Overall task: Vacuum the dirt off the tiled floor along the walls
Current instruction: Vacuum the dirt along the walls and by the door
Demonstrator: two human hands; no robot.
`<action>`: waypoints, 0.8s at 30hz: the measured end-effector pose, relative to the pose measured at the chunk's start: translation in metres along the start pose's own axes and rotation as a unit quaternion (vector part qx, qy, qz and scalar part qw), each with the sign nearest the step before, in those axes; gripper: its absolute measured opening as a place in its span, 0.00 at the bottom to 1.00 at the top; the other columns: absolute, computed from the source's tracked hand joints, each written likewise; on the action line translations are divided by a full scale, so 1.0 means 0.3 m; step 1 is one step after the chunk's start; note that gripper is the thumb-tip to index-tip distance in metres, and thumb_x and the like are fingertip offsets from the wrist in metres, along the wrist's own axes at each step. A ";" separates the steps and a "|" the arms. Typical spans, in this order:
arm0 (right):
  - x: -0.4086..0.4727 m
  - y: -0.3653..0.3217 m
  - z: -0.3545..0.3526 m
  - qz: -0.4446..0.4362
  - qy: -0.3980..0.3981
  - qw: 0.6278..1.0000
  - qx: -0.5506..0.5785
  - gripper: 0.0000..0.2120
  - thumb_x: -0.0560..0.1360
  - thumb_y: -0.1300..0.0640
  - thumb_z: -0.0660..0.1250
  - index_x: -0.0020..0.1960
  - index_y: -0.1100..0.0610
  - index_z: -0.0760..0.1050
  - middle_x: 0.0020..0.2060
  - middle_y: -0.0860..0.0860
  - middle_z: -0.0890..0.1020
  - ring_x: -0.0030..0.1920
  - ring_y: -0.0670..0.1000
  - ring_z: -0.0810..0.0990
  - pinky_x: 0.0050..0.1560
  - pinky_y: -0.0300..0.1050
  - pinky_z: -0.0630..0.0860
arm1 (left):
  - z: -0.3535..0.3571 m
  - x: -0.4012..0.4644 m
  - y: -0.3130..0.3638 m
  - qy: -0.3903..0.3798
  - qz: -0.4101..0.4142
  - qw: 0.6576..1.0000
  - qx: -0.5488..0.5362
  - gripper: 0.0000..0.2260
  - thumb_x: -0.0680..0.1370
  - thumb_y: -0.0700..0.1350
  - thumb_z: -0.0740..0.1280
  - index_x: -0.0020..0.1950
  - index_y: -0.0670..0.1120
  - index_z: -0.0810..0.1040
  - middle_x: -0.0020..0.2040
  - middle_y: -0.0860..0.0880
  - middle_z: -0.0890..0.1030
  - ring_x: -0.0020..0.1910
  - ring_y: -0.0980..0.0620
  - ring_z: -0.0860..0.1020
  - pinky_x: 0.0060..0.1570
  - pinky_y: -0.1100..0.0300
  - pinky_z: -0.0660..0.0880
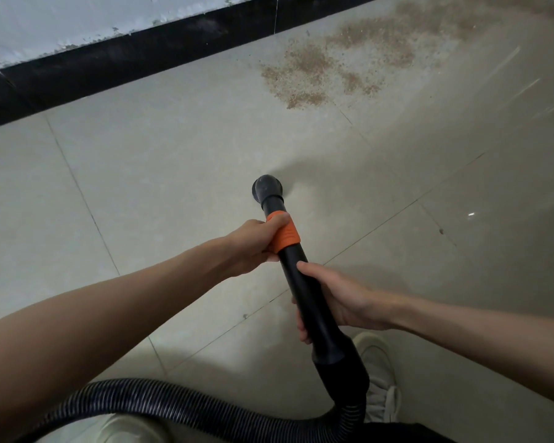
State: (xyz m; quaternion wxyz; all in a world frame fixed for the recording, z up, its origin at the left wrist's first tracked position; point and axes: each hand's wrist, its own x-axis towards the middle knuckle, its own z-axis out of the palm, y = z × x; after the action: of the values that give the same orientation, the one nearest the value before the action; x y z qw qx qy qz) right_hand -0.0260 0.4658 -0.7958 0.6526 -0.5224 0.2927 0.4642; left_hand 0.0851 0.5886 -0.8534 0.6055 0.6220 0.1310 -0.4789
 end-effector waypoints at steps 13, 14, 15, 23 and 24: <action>0.070 -0.458 0.061 -0.211 0.042 0.975 -0.050 0.23 0.82 0.40 0.54 0.46 0.60 0.66 0.28 0.55 0.77 0.26 0.53 0.76 0.29 0.42 0.75 | -0.153 -0.088 0.480 0.113 0.169 0.975 -0.094 0.21 0.78 0.53 0.65 0.57 0.35 0.72 0.46 0.44 0.79 0.41 0.50 0.80 0.43 0.60 0.77; 0.067 -0.520 0.092 -0.225 0.037 0.972 -0.061 0.23 0.82 0.39 0.54 0.46 0.60 0.67 0.28 0.55 0.77 0.26 0.54 0.76 0.30 0.42 0.75 | -0.184 -0.120 0.534 0.124 0.185 0.970 -0.101 0.20 0.78 0.53 0.65 0.57 0.35 0.72 0.45 0.44 0.79 0.41 0.50 0.79 0.44 0.59 0.77; 0.064 -0.582 0.127 -0.238 0.031 0.968 -0.071 0.23 0.82 0.39 0.54 0.46 0.60 0.67 0.29 0.55 0.77 0.27 0.54 0.76 0.30 0.42 0.75 | -0.219 -0.155 0.585 0.131 0.199 0.965 -0.106 0.20 0.78 0.52 0.65 0.57 0.35 0.73 0.45 0.44 0.79 0.41 0.49 0.79 0.44 0.59 0.77; -0.114 -0.937 0.451 -0.269 -0.069 0.953 -0.122 0.20 0.82 0.42 0.55 0.50 0.61 0.68 0.33 0.57 0.77 0.31 0.55 0.76 0.34 0.44 0.75 | -0.457 -0.570 0.855 0.168 0.264 0.943 -0.110 0.18 0.79 0.53 0.64 0.50 0.37 0.78 0.41 0.47 0.83 0.40 0.53 0.82 0.41 0.64 0.78; -0.160 -0.972 0.499 -0.269 -0.082 0.950 -0.133 0.19 0.82 0.43 0.55 0.51 0.61 0.68 0.34 0.57 0.77 0.31 0.55 0.76 0.35 0.45 0.75 | -0.471 -0.645 0.887 0.176 0.271 0.941 -0.106 0.17 0.79 0.52 0.63 0.49 0.38 0.79 0.40 0.48 0.83 0.40 0.53 0.82 0.41 0.64 0.78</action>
State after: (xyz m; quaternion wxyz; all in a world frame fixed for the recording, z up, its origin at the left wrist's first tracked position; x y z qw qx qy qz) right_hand 0.2052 0.5872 -0.5922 0.6997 -0.6239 0.0220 0.3474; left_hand 0.2465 0.7316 -0.5675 0.7420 0.6405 0.1120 -0.1633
